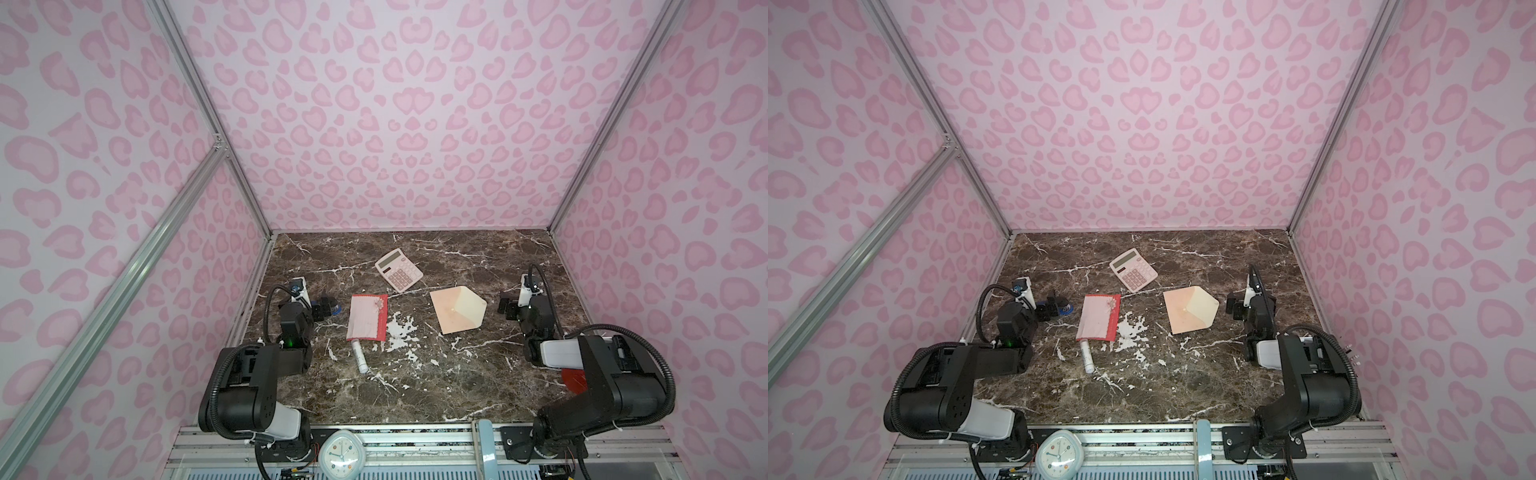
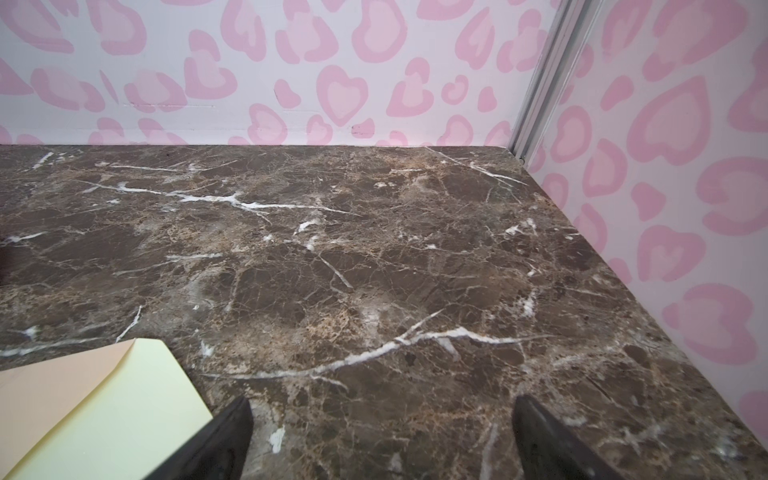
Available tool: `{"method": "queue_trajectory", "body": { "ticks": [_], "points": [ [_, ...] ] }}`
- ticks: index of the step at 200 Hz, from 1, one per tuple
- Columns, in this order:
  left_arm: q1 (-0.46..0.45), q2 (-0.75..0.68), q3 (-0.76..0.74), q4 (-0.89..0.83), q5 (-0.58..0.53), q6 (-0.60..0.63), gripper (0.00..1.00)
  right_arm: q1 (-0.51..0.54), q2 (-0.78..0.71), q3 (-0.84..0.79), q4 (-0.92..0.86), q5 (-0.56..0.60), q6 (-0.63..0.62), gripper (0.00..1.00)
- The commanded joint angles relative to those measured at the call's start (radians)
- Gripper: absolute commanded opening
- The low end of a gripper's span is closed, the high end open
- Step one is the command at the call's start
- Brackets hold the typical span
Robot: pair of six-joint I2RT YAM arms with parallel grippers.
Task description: Place the letter into the envelope and seal it
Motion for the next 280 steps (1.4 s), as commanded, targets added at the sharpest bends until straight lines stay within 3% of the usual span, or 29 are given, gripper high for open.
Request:
{"method": "queue_trajectory", "body": {
  "ticks": [1, 75, 145, 165, 180, 200, 240, 280],
  "points": [
    [0.001, -0.003, 0.005, 0.014, 0.007, 0.010, 0.98, 0.000, 0.002, -0.002, 0.038, 0.002, -0.002, 1.00],
    [0.001, -0.003, 0.004, 0.017, 0.007, 0.010, 0.98, -0.001, 0.000, -0.005, 0.041, 0.000, -0.001, 1.00],
    [0.024, -0.021, 0.023, -0.026, 0.034, -0.011, 0.98, -0.034, -0.021, 0.026, -0.009, -0.071, 0.006, 1.00],
    [0.022, -0.091, 0.144, -0.300, 0.000, -0.015, 0.98, -0.020, -0.112, 0.138, -0.281, -0.041, 0.016, 1.00],
    [0.022, -0.130, 0.282, -0.568, -0.019, -0.067, 0.98, -0.014, -0.188, 0.257, -0.580, 0.044, 0.139, 1.00],
    [0.018, -0.150, 0.438, -0.862, 0.021, -0.114, 0.96, 0.010, -0.246, 0.330, -0.786, 0.123, 0.286, 1.00],
    [-0.030, -0.202, 0.613, -1.278, 0.045, -0.242, 0.86, 0.226, -0.336, 0.426, -1.059, 0.305, 0.576, 0.92],
    [-0.069, -0.285, 0.593, -1.430, 0.239, -0.384, 0.85, 0.504, -0.285, 0.527, -1.147, 0.290, 0.751, 0.92]
  ]
}}
